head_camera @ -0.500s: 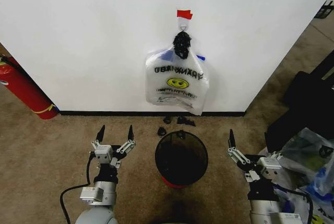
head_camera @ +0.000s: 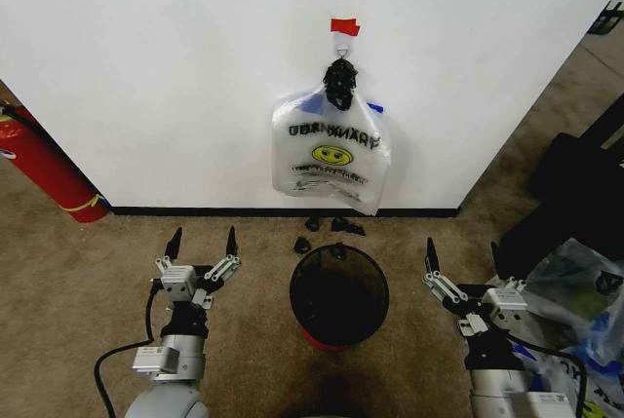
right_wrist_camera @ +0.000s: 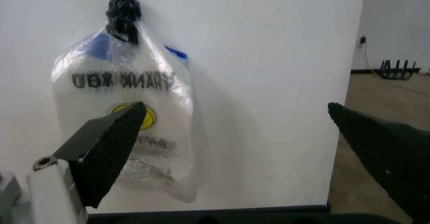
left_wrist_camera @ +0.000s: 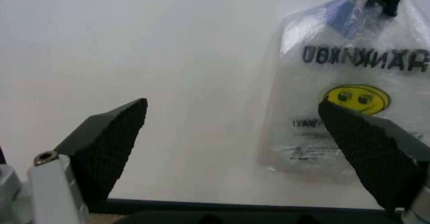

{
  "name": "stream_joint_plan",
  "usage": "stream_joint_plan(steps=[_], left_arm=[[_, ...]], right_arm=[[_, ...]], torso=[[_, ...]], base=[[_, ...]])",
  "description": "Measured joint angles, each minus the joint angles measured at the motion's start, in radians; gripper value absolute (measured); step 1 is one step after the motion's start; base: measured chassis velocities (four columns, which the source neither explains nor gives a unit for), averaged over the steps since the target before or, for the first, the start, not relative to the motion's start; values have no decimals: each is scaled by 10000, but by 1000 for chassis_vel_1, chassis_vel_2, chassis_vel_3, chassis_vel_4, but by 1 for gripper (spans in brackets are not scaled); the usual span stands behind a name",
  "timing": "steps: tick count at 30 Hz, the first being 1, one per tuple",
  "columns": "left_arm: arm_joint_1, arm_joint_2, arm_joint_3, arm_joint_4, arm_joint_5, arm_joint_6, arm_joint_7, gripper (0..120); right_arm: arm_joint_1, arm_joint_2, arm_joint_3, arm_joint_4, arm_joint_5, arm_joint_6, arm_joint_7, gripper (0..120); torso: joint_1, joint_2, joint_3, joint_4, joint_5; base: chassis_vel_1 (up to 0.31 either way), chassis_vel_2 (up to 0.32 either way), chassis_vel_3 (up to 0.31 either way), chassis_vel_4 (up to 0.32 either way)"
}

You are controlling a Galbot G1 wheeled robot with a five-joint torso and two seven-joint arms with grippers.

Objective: Pick up the garbage bag from the wall and place it over the trash bin.

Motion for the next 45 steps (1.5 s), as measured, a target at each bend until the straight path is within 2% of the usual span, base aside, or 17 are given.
stream_joint_plan(steps=[5,24,34,41,45], left_arm=[[8,91,-262,-116,-271,-15,111,100],[188,21,-14,-76,-59,-187,108,100],[163,102,-30,-22,-17,-189,96,100],[278,-28,28,-20,102,-179,88,100],[350,-60,10,31,170,-161,76,100]], right_arm=[[135,-118,-78,-21,216,-130,129,100],[184,-317,-49,-115,361,-202,66,100],[1328,-827,69,-665,1936,-677,-235,100],[2161,-1014,101,-1109,2026,-928,-474,100],[2976,-1419,-326,-1706,2054,-1150,-579,100]], torso=[[0,0,0,0,1],[0,0,0,-1,1],[0,0,0,-1,1],[0,0,0,-1,0],[0,0,1,2,2]], base=[[0,0,0,0],[0,0,0,0],[0,0,0,0],[0,0,0,0],[0,0,0,0]])
